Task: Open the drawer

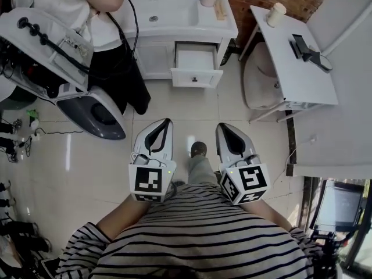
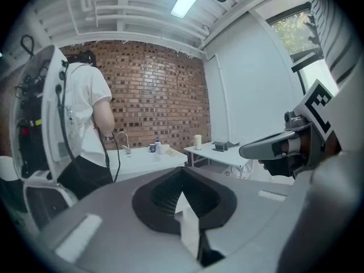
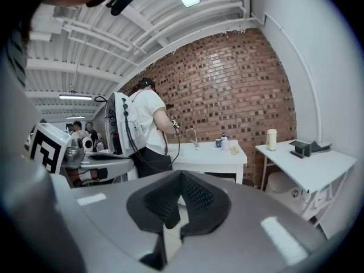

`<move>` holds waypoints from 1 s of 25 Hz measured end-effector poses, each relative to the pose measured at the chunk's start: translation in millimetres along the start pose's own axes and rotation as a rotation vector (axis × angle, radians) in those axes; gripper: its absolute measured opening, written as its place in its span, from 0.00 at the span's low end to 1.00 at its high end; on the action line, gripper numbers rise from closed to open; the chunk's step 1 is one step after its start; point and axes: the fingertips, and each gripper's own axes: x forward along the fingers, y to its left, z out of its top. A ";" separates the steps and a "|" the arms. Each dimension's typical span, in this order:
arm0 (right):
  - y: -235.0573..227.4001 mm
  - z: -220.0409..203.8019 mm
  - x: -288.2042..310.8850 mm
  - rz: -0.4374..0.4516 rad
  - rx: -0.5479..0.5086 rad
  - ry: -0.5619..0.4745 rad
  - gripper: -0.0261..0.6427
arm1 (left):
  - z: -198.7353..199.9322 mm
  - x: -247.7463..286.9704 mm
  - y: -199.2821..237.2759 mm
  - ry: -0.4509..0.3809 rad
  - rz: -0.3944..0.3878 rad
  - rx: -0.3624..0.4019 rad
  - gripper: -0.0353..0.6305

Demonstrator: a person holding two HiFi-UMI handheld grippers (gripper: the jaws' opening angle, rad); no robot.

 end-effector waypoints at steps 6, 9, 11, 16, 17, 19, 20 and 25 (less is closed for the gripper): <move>61.8 -11.1 -60.6 -0.001 -0.038 0.022 0.04 | -17.0 -73.5 -30.7 -0.004 -0.040 -0.056 0.08; 70.5 -15.6 -81.1 0.003 -0.057 0.035 0.04 | -15.9 -90.1 -43.3 -0.014 -0.050 -0.057 0.08; 73.9 -17.5 -91.8 0.010 -0.066 0.035 0.04 | -13.0 -98.9 -49.8 -0.021 -0.048 -0.054 0.08; 76.2 -15.6 -99.6 0.057 -0.087 0.035 0.04 | 0.3 -102.9 -61.3 -0.036 -0.037 -0.045 0.08; 76.5 -14.0 -101.2 0.069 -0.093 0.034 0.04 | 0.4 -102.8 -64.1 -0.033 -0.035 -0.042 0.08; 75.6 -12.2 -104.7 0.087 -0.098 0.034 0.04 | 1.3 -102.0 -69.5 -0.022 -0.032 -0.041 0.08; 75.0 -11.9 -106.9 0.094 -0.096 0.035 0.04 | 1.7 -102.2 -71.8 -0.016 -0.028 -0.042 0.08; 78.7 -19.6 -112.9 0.125 -0.104 0.038 0.04 | -7.1 -109.5 -82.0 0.002 -0.024 -0.047 0.08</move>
